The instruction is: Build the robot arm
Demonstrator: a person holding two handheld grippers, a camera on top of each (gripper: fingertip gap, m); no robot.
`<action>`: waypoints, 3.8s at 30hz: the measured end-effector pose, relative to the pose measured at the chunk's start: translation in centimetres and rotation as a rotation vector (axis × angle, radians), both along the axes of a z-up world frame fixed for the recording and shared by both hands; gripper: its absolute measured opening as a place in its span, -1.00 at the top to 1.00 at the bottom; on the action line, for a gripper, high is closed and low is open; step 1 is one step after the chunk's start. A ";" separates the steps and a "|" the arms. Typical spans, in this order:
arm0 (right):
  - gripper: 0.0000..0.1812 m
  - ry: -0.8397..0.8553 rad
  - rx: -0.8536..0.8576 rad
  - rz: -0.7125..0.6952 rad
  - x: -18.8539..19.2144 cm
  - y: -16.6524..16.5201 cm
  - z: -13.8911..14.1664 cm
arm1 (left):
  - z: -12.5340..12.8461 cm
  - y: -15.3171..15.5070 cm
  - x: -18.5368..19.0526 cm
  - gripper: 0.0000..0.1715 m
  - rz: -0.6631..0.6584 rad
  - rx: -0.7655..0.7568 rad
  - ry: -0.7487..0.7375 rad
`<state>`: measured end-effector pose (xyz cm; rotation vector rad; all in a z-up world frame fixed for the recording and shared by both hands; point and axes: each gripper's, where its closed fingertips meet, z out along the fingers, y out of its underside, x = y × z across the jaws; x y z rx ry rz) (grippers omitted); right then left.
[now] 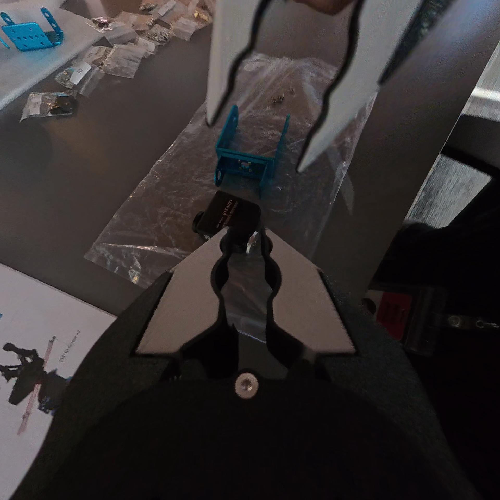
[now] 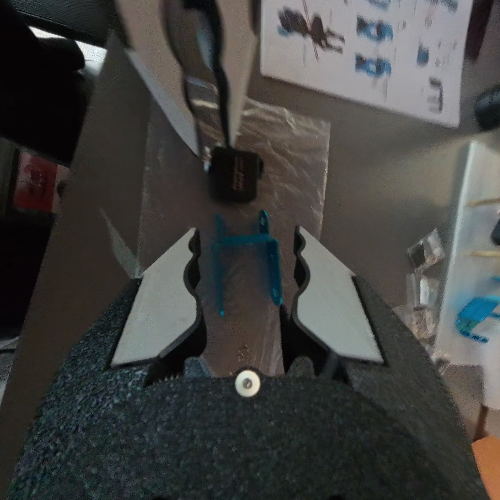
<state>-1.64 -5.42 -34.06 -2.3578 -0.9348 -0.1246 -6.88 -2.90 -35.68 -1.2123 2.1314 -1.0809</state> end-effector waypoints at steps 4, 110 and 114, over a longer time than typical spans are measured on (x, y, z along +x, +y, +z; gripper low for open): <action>0.17 0.139 -0.164 -0.064 2.9 -0.8 -2.0 | 1.1 0.2 -0.4 0.73 0.033 -0.133 0.009; 0.04 0.249 0.017 -0.200 1.0 -1.7 -4.0 | -2.1 0.9 2.8 0.37 -0.229 0.092 0.096; 0.30 0.218 0.014 -0.143 0.8 -1.5 -3.9 | -2.0 1.1 2.9 0.37 -0.216 0.080 0.083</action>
